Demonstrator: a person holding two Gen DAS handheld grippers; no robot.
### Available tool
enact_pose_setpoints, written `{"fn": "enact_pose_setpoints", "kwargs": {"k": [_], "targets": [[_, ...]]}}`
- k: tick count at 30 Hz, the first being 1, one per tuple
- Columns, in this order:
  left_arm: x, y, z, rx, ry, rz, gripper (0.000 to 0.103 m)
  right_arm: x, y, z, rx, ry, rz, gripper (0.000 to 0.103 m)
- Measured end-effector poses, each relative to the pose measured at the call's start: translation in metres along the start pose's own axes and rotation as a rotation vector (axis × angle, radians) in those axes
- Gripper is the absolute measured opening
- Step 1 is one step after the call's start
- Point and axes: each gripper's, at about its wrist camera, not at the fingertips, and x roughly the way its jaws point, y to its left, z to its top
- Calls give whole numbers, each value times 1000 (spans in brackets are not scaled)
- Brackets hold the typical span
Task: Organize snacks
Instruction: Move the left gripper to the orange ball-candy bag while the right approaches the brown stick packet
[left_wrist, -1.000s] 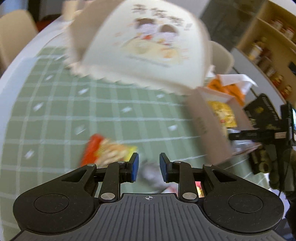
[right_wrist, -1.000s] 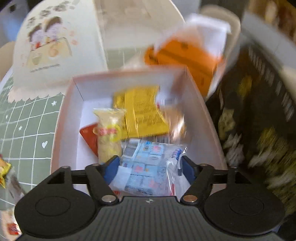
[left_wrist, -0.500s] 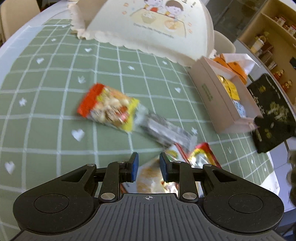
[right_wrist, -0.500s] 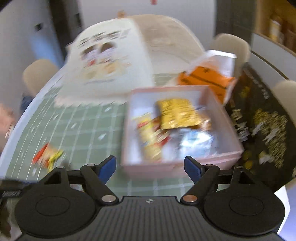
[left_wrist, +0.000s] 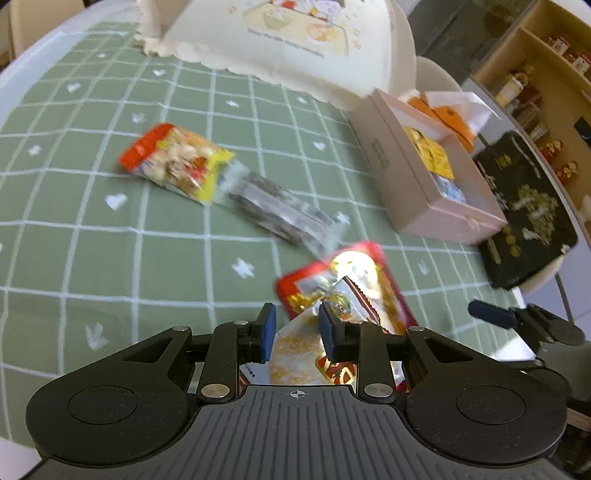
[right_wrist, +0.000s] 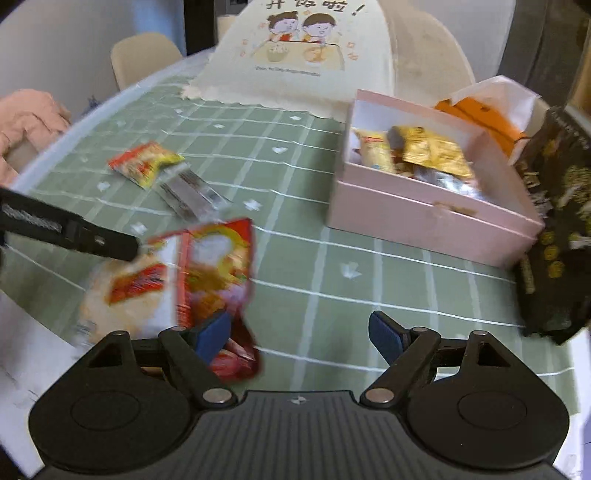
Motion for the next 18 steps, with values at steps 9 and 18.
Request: {"fn": "enact_pose_setpoints", "kwargs": {"k": [9,18], "targets": [[1,0,31,-172,-54,26,30,0,-24,-26,120,64,44,83],[39,23,86,-329,-17,200,30,-4,-20,-34,153,56,48,87]]}}
